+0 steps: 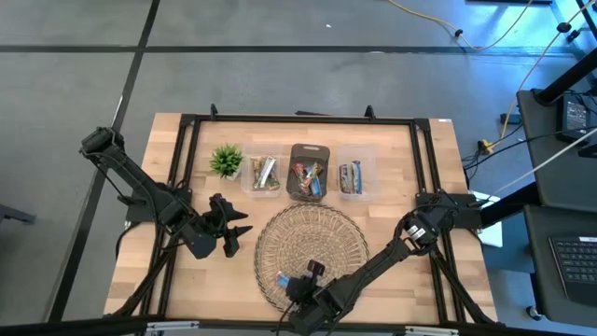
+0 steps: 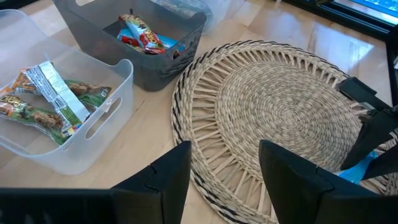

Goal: Pick and place Granola Bars by type
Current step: Put the red granola bar into the black bin

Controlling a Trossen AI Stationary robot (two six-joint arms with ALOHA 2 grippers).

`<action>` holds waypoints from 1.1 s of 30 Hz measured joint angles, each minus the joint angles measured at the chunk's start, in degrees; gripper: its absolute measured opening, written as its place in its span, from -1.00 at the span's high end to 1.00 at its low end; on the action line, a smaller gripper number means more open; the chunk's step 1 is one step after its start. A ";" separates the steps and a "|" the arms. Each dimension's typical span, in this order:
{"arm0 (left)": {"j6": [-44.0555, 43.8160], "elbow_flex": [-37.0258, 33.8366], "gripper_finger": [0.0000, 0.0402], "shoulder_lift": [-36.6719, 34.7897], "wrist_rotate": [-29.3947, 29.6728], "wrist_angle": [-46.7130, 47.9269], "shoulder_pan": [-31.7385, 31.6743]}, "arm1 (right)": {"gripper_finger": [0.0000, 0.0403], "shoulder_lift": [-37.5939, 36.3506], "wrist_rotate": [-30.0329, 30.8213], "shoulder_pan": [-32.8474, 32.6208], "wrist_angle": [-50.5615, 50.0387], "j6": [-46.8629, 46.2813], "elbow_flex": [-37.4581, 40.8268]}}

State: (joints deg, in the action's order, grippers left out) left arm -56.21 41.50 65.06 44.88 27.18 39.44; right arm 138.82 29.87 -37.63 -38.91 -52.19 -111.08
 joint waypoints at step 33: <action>1.97 -0.02 0.10 0.02 -7.34 -2.74 -0.33 | 0.68 -17.31 11.70 20.53 -50.66 -6.99 -17.34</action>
State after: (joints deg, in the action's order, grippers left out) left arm -54.24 41.47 65.08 37.54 24.43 39.11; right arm 121.51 41.57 -17.09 -89.57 -59.19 -128.43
